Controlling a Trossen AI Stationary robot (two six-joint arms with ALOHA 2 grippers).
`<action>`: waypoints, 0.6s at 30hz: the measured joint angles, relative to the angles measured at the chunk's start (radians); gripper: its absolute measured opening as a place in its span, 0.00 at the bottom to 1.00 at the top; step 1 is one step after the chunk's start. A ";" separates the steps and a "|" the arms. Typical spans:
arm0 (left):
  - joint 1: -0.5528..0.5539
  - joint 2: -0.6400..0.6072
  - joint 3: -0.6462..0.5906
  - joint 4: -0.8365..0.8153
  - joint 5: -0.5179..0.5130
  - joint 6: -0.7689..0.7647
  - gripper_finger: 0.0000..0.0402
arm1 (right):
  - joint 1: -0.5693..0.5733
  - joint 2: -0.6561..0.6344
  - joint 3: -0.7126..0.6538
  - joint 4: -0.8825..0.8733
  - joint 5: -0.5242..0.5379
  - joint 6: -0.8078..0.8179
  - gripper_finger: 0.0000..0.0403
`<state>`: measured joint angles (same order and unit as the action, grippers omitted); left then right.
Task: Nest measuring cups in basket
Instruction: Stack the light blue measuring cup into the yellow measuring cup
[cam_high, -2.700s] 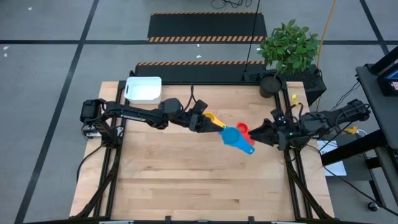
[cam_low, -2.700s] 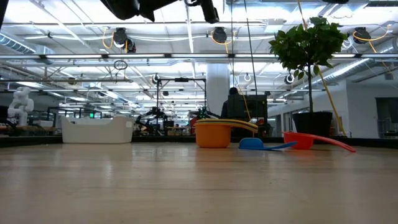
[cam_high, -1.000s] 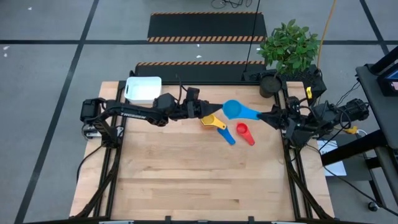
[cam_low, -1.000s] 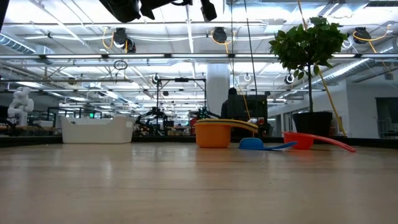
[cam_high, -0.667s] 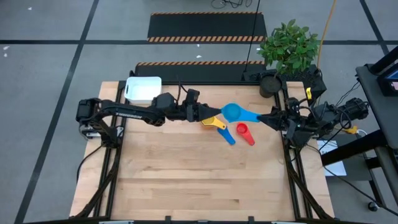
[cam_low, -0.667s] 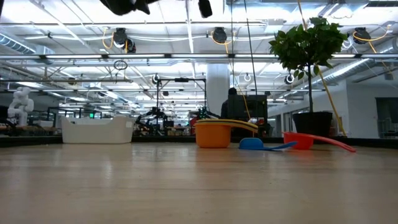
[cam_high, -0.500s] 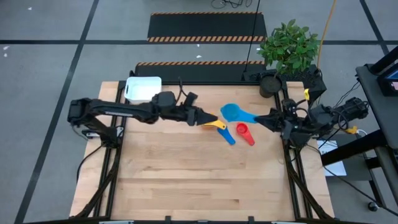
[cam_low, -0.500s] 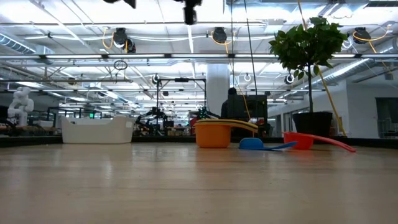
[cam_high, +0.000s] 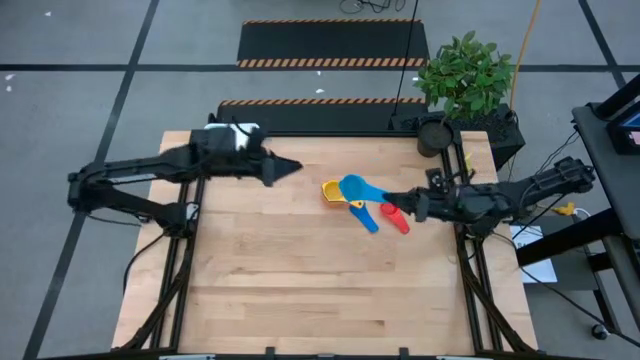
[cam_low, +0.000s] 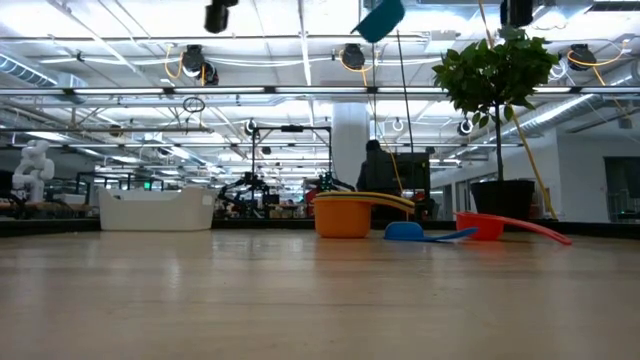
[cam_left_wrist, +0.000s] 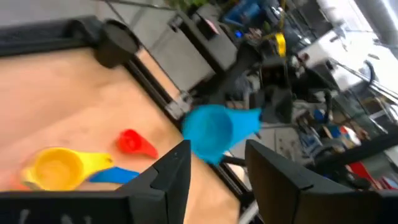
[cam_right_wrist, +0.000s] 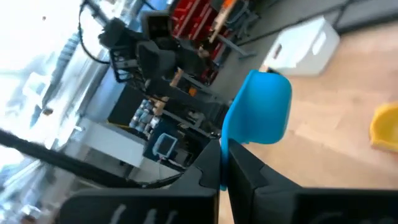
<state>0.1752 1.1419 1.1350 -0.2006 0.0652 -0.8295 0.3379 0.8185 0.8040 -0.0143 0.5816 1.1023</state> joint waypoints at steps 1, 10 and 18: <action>0.013 -0.016 0.000 -0.003 -0.001 0.006 0.37 | -0.009 0.016 0.000 0.008 0.001 0.035 0.00; 0.077 -0.098 0.001 -0.084 0.046 0.114 0.35 | -0.153 0.182 0.000 0.180 -0.066 0.090 0.00; 0.056 -0.103 0.001 -0.129 0.118 0.125 0.35 | -0.271 0.311 0.000 0.276 -0.181 0.134 0.00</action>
<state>0.2316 1.0393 1.1358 -0.3292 0.1828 -0.7044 0.0672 1.1296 0.8036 0.2621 0.4004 1.2360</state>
